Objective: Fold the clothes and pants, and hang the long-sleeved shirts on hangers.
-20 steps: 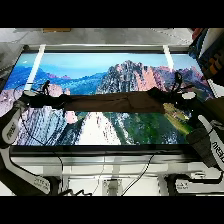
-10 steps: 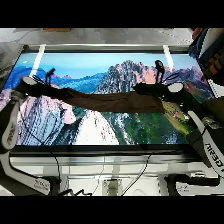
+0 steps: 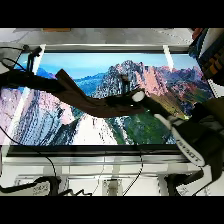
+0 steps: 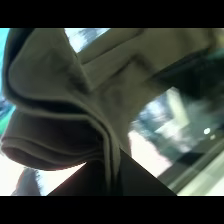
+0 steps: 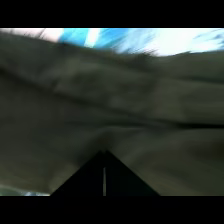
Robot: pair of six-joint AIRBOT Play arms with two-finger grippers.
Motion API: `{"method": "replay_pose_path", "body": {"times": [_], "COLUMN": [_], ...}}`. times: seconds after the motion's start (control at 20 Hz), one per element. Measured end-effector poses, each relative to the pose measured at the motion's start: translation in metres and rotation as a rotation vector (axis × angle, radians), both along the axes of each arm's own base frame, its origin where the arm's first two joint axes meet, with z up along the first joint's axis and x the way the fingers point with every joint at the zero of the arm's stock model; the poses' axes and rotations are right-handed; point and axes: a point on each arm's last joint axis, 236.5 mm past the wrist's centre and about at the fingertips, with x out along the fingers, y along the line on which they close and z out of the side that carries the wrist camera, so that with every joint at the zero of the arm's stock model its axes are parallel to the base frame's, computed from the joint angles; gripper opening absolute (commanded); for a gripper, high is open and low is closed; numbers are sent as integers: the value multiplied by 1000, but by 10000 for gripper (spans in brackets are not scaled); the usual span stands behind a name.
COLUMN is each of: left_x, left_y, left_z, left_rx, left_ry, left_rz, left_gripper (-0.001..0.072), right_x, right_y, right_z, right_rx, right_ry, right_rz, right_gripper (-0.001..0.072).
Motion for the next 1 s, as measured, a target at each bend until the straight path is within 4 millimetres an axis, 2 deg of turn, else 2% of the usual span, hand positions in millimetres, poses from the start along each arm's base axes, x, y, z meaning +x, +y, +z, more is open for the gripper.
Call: {"method": "replay_pose_path", "body": {"times": [0.15, 0.25, 0.35, 0.45, 0.55, 0.65, 0.75, 0.9, 0.95, 1.0], "left_x": [-4, -4, -2, 2, 7, 13, 17, 22, 22, 21], "left_y": [-10, -13, -18, -26, -44, -75, -117, -190, -212, -233], "left_z": [15, 16, 11, 2, -10, -22, -35, -59, -67, -75], "left_rx": [-44, -61, -74, -91, -104, -127, -153, -187, -190, -195], "left_ry": [-24, -21, -4, 30, 56, 70, 74, 54, 44, 35], "left_rz": [-13, -18, -25, -27, -40, -65, -98, -124, -129, -132], "left_gripper": [11, 11, 10, 10, 10, 10, 10, 20, 171, 535], "right_x": [-32, -50, -55, -45, -23, 3, 30, 53, 57, 57], "right_y": [60, 84, 91, 79, 50, 6, -52, -143, -173, -200], "right_z": [-15, -22, -26, -25, -17, -6, 9, 24, 27, 28], "right_rx": [10, 7, -10, -36, -63, -94, -126, -166, -176, -181], "right_ry": [33, 42, 31, 15, 2, -4, 0, 38, 61, 89], "right_rz": [96, 142, 167, 169, 150, 116, 63, -24, -54, -80], "right_gripper": [10, 11, 11, 11, 11, 11, 11, 11, 12, 13]}}
